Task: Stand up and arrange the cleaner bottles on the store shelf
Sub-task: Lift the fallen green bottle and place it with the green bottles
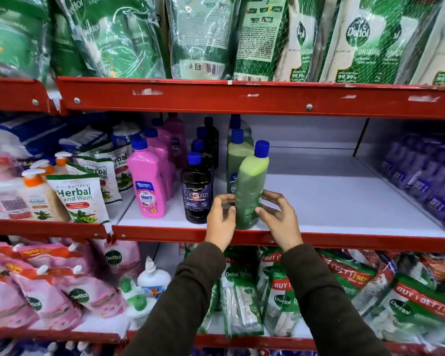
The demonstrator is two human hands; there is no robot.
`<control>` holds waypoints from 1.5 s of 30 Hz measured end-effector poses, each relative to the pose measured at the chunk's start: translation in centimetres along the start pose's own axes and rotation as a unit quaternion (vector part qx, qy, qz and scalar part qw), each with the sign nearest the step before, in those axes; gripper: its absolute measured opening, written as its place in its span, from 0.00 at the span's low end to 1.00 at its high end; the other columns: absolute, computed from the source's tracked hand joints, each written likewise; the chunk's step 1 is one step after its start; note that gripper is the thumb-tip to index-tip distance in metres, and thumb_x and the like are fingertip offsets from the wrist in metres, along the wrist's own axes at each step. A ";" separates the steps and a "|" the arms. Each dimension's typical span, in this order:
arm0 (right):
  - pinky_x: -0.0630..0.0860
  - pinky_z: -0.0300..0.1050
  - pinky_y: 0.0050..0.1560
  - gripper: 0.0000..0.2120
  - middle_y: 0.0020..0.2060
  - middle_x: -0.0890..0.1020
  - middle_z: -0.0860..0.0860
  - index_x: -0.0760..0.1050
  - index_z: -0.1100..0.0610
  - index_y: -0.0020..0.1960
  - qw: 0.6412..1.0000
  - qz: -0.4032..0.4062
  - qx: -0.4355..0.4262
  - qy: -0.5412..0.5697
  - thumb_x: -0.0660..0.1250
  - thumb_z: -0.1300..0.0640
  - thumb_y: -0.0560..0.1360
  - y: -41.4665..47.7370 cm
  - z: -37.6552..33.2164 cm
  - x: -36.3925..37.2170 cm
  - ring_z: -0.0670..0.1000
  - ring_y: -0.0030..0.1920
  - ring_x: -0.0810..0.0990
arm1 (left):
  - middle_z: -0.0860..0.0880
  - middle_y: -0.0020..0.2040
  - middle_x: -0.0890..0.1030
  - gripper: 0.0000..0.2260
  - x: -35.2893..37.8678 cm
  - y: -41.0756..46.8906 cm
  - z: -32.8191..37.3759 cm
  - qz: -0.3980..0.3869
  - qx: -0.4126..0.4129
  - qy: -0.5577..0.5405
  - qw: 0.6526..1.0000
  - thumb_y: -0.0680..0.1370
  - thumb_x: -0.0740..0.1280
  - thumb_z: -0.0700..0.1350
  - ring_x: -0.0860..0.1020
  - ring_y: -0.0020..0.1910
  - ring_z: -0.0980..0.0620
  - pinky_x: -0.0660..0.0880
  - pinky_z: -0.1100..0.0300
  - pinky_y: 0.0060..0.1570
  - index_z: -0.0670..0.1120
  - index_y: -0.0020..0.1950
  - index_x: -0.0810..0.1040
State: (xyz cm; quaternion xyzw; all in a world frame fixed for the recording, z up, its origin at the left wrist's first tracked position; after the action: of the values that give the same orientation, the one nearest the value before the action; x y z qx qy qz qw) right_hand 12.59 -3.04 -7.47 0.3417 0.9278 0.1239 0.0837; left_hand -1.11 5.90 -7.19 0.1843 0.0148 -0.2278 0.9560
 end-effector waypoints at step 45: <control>0.60 0.50 0.78 0.22 0.74 0.69 0.44 0.66 0.44 0.75 0.995 0.092 -0.033 0.034 0.54 0.44 0.82 -5.5 -4.7 2.2 0.44 0.75 0.65 | 0.59 0.74 0.69 0.30 -1.8 -4.3 3.4 -0.033 -0.035 -0.091 0.995 0.73 0.50 0.72 0.66 0.74 0.60 0.60 0.46 0.77 0.62 0.72 0.66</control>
State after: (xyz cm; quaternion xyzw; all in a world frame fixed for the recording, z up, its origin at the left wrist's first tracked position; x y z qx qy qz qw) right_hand 6.47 -6.44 -4.71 0.4182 0.8902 0.1734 0.0515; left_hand -4.79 1.87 -5.36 0.1288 -0.0586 -0.2740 0.9513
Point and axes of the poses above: each hand's wrist, its own y-axis towards the middle knuckle, its own x-axis out of the palm, z = x × y, the point moved 2 cm from there along y, towards the middle knuckle
